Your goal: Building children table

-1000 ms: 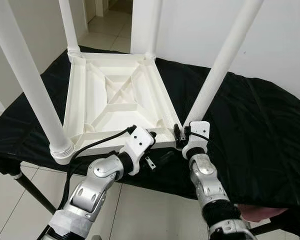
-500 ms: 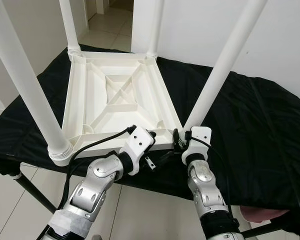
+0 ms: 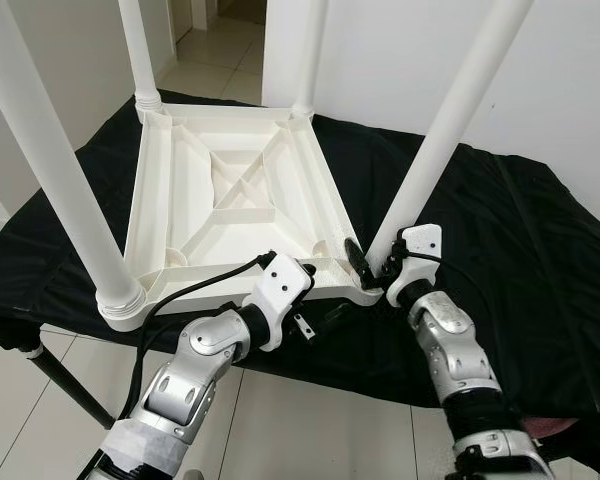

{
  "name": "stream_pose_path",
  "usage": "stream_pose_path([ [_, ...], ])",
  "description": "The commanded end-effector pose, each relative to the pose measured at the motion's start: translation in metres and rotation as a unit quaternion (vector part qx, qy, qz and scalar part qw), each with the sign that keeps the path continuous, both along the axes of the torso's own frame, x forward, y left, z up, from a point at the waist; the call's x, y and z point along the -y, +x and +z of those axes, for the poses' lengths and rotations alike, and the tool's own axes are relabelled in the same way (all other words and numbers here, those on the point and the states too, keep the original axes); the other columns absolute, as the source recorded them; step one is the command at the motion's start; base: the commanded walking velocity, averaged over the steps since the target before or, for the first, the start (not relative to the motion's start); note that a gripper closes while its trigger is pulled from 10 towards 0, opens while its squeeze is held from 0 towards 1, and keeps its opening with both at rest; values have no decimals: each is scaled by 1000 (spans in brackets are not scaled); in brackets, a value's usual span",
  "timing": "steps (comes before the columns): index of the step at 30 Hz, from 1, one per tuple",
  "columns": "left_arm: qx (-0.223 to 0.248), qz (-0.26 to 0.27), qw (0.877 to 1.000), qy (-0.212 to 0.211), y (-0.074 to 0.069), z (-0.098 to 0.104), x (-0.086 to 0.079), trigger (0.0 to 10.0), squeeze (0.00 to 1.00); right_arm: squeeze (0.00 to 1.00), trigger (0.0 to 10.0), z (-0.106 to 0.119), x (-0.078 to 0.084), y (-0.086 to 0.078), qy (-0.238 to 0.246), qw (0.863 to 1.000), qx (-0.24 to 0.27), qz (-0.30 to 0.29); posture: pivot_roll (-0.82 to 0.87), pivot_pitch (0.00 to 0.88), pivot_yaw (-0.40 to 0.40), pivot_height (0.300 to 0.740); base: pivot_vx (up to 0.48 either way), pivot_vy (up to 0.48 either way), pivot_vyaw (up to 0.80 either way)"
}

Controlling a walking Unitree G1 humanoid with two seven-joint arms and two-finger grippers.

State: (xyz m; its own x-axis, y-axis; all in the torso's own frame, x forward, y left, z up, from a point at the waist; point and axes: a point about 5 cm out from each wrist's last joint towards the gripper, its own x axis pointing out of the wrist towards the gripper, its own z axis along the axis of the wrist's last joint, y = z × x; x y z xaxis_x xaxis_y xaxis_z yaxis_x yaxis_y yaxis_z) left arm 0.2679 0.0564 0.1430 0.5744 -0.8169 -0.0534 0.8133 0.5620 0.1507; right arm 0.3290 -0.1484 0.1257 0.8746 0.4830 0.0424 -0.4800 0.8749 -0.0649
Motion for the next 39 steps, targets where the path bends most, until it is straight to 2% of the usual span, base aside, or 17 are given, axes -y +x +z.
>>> stream_pose_path([
  [1,6,1,1000,-4,0,4,3,10000,0,0,10000,-2,-2,1,-8,1000,-2,23,5,0,-93,740,0,0,0],
  [5,8,6,1000,-4,1,6,1,10000,0,0,10000,-7,-7,5,-34,995,-21,88,18,0,-95,740,0,0,0],
  [11,9,8,1000,-5,2,6,1,10000,0,0,10000,-10,-8,7,-44,993,-29,103,22,0,-95,740,0,0,0],
  [12,10,10,1000,-5,2,7,0,10000,0,0,2039,-13,-9,10,-55,991,-39,115,32,0,-97,740,0,0,0],
  [13,10,10,1000,-5,2,7,0,10000,0,0,2039,-13,-9,10,-55,991,-39,115,32,0,-97,740,0,0,0],
  [14,11,11,1000,-5,3,8,0,10000,0,0,0,-15,-9,12,-59,990,-48,118,36,0,-98,740,0,0,0],
  [26,14,10,1000,-6,4,9,1,10000,0,0,0,-26,4,10,-49,992,-74,95,25,0,-93,740,0,0,0],
  [27,14,7,1000,-6,5,10,2,10000,0,0,10000,-26,3,9,-40,993,-72,88,11,0,-86,740,0,0,0],
  [30,14,6,1000,-6,5,10,2,10000,0,0,10000,-26,3,9,-34,993,-71,85,11,0,-86,740,0,0,0],
  [31,12,1,1000,-6,4,9,4,10000,0,0,10000,-30,4,9,-48,995,-73,41,0,0,-81,740,0,0,0],
  [34,11,0,1000,-6,4,8,4,10000,0,0,10000,-32,5,10,-56,995,-73,25,0,0,-81,740,0,0,0],
  [36,10,-3,1000,-5,4,7,6,10000,0,0,10000,-37,6,9,-54,995,-80,-22,-10,0,-79,740,0,0,0],
  [39,9,-3,1000,-8,4,8,6,10000,0,0,10000,-40,6,8,-43,994,-86,-46,-12,0,-79,740,0,0,0],
])
